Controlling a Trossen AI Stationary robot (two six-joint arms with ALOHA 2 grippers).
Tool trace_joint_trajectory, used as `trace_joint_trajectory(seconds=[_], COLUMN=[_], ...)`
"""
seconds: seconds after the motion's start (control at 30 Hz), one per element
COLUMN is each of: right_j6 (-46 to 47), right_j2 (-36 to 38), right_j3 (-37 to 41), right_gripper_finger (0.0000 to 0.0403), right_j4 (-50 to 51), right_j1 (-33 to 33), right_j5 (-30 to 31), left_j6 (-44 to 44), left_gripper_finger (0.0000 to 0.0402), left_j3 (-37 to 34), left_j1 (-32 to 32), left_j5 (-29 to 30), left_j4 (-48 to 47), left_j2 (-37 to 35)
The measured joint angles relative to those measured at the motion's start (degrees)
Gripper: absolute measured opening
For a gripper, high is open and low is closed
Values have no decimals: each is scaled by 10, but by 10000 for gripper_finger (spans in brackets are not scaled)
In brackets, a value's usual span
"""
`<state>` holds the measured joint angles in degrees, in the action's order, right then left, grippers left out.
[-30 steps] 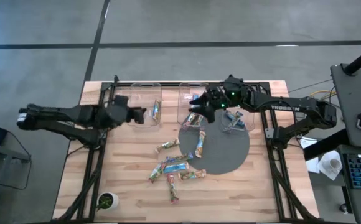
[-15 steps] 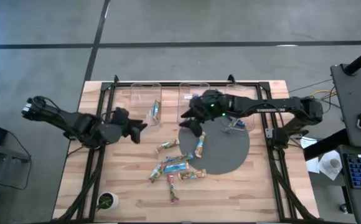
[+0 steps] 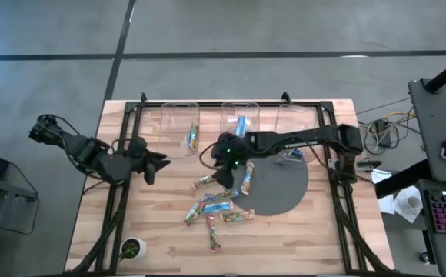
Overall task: Pick and place Granola Bars by type
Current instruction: Put the yellow granola bar into the left transparent bin
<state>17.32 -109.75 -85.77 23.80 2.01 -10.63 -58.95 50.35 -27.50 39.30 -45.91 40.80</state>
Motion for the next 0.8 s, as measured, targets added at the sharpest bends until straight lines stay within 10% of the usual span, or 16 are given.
trace_joint_trajectory(seconds=[0.8], right_j6=[-224], right_j2=[-120], right_j3=[-15], right_gripper_finger=[228], right_j4=[-66], right_j1=[-34], right_j5=[91], left_j6=[0], left_gripper_finger=[142], left_j3=[-10], left_j1=[-5], left_j5=[6], left_j4=[-32], left_j2=[-31])
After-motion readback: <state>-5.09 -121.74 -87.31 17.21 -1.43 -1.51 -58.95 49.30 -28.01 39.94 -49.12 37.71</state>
